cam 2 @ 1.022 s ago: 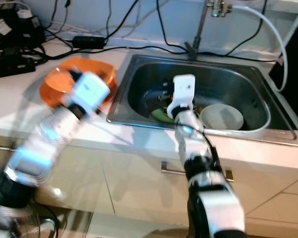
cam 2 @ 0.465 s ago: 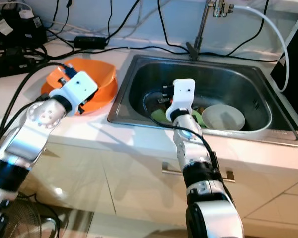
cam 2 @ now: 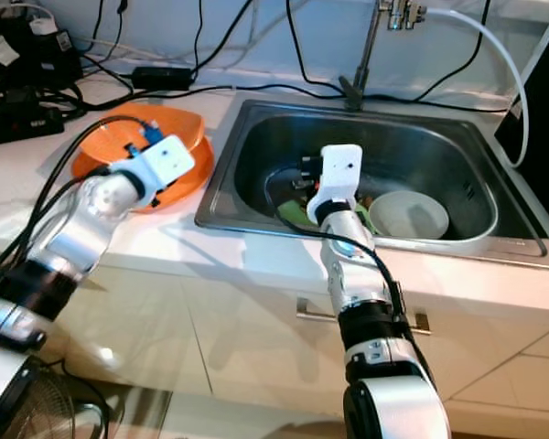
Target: Kitchen organization
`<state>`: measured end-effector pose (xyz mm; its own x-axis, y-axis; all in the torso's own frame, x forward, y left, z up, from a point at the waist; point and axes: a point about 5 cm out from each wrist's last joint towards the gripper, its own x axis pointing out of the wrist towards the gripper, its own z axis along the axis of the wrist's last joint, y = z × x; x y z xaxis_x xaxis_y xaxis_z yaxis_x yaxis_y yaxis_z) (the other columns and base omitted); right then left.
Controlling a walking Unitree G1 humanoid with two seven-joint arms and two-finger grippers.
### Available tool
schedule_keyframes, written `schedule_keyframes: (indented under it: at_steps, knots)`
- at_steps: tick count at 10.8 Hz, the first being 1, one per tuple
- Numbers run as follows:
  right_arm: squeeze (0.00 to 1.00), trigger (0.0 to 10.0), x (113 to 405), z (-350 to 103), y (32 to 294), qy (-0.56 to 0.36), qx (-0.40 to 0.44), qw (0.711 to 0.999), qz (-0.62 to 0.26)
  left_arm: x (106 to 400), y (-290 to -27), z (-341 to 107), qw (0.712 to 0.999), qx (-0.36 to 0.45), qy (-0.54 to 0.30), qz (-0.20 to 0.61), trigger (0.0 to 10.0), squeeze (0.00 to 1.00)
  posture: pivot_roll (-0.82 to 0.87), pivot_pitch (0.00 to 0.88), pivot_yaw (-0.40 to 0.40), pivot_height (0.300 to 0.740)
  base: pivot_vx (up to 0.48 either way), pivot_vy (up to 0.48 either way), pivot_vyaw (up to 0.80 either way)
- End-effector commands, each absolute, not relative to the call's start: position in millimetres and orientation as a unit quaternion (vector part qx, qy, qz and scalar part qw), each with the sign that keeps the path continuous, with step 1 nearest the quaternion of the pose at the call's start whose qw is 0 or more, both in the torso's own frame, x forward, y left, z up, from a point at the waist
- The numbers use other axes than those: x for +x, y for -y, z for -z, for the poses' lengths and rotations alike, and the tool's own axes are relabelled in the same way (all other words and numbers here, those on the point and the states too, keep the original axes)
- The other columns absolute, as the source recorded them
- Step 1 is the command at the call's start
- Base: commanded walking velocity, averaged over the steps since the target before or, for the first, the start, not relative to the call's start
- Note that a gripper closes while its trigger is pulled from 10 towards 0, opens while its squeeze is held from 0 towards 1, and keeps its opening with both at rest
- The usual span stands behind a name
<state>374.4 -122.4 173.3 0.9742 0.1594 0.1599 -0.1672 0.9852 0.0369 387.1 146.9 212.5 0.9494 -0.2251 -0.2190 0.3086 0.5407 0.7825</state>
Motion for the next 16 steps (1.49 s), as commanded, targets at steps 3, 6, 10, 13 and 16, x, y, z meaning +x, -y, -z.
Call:
schedule_keyframes:
  at_steps: [3,6,10,13,16]
  knots:
    - [0.00,10.0,373.0,-173.9,126.8,0.076,0.029,0.994,-0.074,389.1,-149.1,-214.9,0.873,0.460,-0.044,0.154,5.2,0.00,0.21,0.034,0.010,0.740,0.000,0.000,0.00]
    - [0.00,10.0,372.6,-173.7,125.0,0.073,0.030,0.994,-0.076,391.3,-150.8,-214.9,0.867,0.472,-0.047,0.152,0.0,0.00,0.21,0.033,0.011,0.740,0.000,0.000,0.00]
    - [0.00,10.0,372.5,-174.0,127.3,0.072,0.029,0.994,-0.073,391.7,-150.5,-210.3,0.858,0.485,-0.056,0.160,0.0,0.00,0.21,0.034,0.013,0.740,0.000,0.000,0.00]
    - [0.00,10.0,372.2,-172.5,126.3,0.069,0.030,0.995,-0.073,389.8,-149.1,-208.0,0.852,0.496,-0.052,0.163,0.0,0.00,0.21,0.032,0.012,0.740,0.000,0.000,0.00]
    - [0.00,10.0,372.7,-172.1,126.2,0.067,0.034,0.995,-0.071,386.8,-148.2,-211.6,0.832,0.534,-0.022,0.147,0.0,0.00,0.21,0.034,0.011,0.740,0.000,0.000,0.00]
